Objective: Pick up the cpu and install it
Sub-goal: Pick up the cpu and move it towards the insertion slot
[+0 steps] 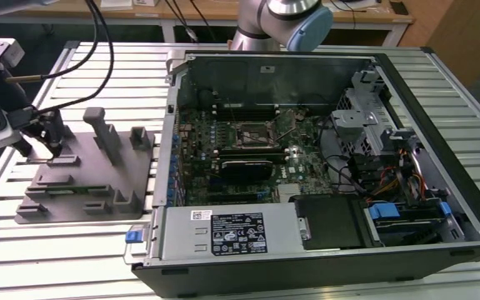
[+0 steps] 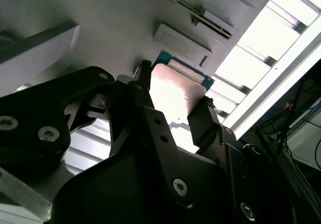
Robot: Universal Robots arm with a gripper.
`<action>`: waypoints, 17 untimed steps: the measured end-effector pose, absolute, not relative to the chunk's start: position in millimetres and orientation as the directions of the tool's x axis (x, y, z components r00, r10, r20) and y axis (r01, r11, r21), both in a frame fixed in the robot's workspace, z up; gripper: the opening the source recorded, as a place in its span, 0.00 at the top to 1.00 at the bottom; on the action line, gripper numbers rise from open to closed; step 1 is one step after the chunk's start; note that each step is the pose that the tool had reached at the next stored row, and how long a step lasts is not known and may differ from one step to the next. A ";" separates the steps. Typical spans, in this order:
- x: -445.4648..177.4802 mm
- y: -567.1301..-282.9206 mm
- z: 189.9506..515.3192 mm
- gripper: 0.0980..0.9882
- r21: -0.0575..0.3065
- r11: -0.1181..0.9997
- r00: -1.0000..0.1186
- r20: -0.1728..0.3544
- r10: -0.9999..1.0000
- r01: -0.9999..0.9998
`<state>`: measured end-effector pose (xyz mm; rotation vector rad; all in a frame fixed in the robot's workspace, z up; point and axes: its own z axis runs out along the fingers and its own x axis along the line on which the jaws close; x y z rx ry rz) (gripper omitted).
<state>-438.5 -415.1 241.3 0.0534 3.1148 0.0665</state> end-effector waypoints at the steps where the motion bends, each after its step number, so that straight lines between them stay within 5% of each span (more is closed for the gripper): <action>1: -438.5 -415.1 243.5 0.50 0.043 0.999 -0.999 -0.025 0.035 0.034; 17: -438.5 -415.1 283.7 0.50 0.043 0.999 -0.999 -0.026 0.035 0.034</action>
